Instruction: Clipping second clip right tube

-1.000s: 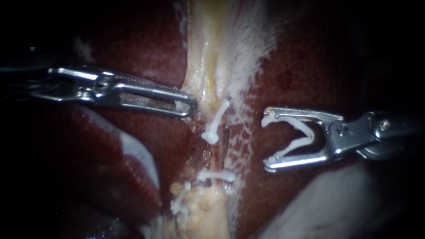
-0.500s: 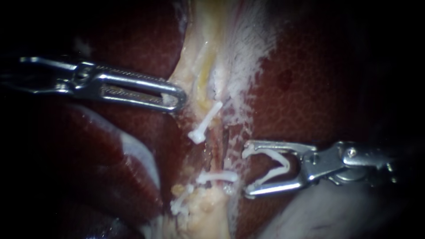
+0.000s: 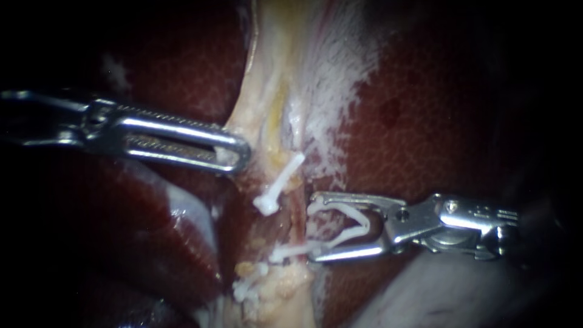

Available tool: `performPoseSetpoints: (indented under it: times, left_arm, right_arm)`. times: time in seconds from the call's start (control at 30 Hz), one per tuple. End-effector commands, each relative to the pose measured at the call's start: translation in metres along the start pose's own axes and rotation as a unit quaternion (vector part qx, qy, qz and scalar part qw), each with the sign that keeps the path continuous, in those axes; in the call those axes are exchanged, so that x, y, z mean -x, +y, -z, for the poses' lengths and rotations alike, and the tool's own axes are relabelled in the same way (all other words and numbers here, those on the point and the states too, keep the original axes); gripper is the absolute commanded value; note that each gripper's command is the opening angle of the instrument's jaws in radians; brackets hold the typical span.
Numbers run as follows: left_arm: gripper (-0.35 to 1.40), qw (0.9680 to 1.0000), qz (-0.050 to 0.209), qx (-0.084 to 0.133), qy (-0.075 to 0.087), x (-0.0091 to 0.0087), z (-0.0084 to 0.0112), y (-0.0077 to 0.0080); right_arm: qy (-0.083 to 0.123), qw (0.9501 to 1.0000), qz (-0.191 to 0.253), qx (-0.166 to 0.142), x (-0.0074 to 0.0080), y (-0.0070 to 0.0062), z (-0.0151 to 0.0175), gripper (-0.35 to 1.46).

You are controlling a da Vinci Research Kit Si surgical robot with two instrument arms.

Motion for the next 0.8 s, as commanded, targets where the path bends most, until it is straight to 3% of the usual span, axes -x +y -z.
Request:
performPoseSetpoints:
  times: [0.03,0.37,0.8]
  left_arm:
    - [-0.35,1.0000,0.000,0.000,0.000,0.0000,0.0000,0.0000]
    - [-0.35,1.0000,0.000,0.000,0.000,0.0000,0.0000,0.0000]
    - [-0.35,1.0000,0.000,0.000,0.000,0.0000,0.0000,0.0000]
  right_arm:
    - [-0.001,1.0000,0.000,-0.003,0.0000,0.0000,-0.0002,0.58]
    - [-0.009,0.9995,-0.015,-0.027,0.0011,-0.0001,-0.0025,0.55]
    - [-0.021,0.9975,-0.023,-0.063,0.0007,0.0002,-0.0039,0.51]
